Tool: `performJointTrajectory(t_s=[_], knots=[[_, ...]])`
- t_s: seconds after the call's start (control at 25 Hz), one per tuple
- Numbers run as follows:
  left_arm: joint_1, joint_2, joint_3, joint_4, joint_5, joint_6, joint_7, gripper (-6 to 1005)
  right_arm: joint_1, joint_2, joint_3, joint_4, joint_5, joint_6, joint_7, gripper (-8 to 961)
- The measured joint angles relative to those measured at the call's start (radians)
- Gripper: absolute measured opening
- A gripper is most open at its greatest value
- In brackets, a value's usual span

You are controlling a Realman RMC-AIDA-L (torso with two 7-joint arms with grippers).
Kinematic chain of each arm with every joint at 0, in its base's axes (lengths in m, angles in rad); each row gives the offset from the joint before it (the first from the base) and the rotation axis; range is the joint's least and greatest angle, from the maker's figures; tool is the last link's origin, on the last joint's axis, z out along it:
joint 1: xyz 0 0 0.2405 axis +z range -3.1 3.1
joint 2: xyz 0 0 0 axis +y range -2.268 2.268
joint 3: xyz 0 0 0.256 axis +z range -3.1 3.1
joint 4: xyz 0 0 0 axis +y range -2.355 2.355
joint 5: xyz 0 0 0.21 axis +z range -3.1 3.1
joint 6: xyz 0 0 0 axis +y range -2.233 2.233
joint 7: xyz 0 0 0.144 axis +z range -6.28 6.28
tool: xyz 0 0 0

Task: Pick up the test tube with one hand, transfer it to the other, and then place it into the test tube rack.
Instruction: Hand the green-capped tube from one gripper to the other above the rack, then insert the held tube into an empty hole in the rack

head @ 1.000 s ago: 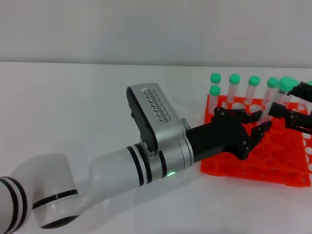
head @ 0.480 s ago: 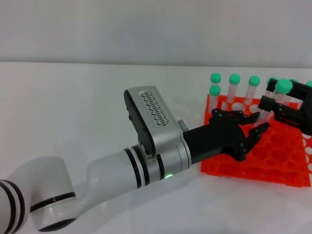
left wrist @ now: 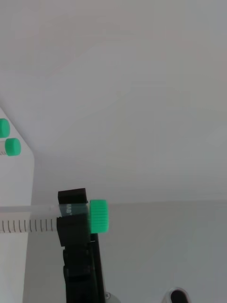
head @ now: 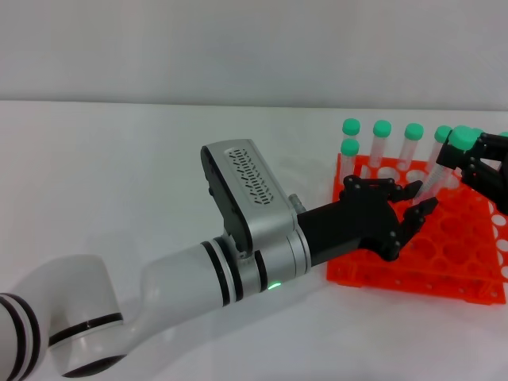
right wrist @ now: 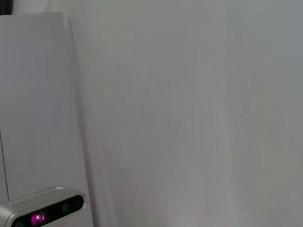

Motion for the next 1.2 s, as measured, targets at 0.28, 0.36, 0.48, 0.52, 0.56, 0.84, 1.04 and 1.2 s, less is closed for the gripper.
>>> performJointTrajectory(t_s=[0.28, 0.36, 0.48, 0.52, 0.56, 0.84, 1.04, 1.2], knots=[[0.01, -0.003, 0.0, 0.004, -0.004, 0.0, 0.055, 333, -0.001, -0.001, 0.0, 0.0, -0.001, 0.003, -0.001, 200], [0.017, -0.003, -0.002, 0.009, -0.004, 0.0, 0.067, 336, -0.001, -0.002, 0.0, 0.0, -0.001, 0.005, -0.001, 198], [0.038, -0.003, -0.023, 0.018, 0.003, 0.001, 0.096, 340, -0.001, -0.002, 0.0, 0.0, -0.001, 0.006, -0.001, 198], [0.046, -0.003, -0.028, 0.021, 0.003, 0.001, 0.109, 341, -0.001, -0.002, 0.0, 0.0, -0.001, 0.006, -0.001, 199], [0.054, -0.003, -0.034, 0.025, 0.003, 0.001, 0.125, 343, -0.001, -0.002, 0.0, 0.0, -0.001, 0.006, -0.001, 199], [0.156, -0.004, -0.091, 0.052, 0.001, 0.02, 0.303, 352, -0.003, -0.007, 0.01, -0.001, 0.004, 0.006, -0.001, 203], [0.246, -0.002, -0.117, 0.066, -0.001, 0.072, 0.324, 497, -0.003, -0.007, 0.028, -0.002, 0.014, -0.016, -0.005, 206], [0.372, 0.0, -0.135, 0.058, -0.005, 0.216, 0.366, 633, 0.018, 0.005, 0.027, -0.012, 0.011, -0.087, -0.008, 209]])
